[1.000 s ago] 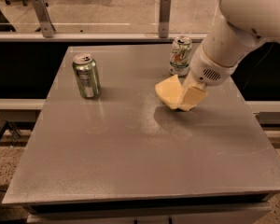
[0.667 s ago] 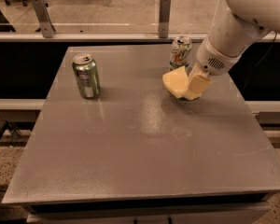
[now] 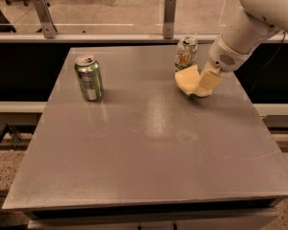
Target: Move sponge near 7up can
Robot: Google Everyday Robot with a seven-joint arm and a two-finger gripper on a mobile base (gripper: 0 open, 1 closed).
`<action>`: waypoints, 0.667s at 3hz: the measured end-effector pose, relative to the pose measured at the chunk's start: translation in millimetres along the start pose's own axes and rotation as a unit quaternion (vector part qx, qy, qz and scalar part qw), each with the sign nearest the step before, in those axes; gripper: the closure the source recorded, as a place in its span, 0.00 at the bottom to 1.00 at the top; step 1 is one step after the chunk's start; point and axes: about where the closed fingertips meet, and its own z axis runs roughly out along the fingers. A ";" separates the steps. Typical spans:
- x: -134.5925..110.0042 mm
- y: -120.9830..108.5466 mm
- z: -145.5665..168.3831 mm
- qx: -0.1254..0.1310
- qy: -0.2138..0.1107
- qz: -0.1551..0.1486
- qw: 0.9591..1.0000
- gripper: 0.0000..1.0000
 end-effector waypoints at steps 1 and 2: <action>6.2 -8.7 5.8 -0.004 -0.005 0.008 1.000 0.29; 12.3 -16.1 8.9 -0.001 -0.006 0.014 1.000 0.05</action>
Offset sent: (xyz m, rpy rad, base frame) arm 0.0174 -0.0275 -0.0105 0.0225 -0.0105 -0.0426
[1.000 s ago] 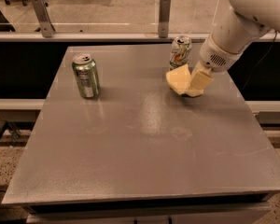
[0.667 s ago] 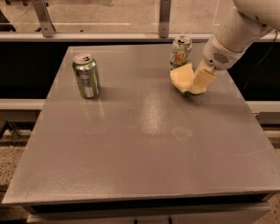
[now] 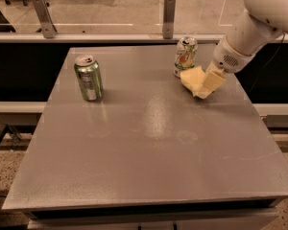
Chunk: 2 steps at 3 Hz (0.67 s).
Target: Move sponge near 7up can
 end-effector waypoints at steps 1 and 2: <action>0.6 -0.8 1.2 0.000 0.000 0.001 1.000 0.00; 0.6 -0.8 1.3 0.000 0.000 0.000 1.000 0.00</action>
Offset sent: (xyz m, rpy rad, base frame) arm 0.0008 -0.0006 -0.0013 0.0003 0.0004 -0.0009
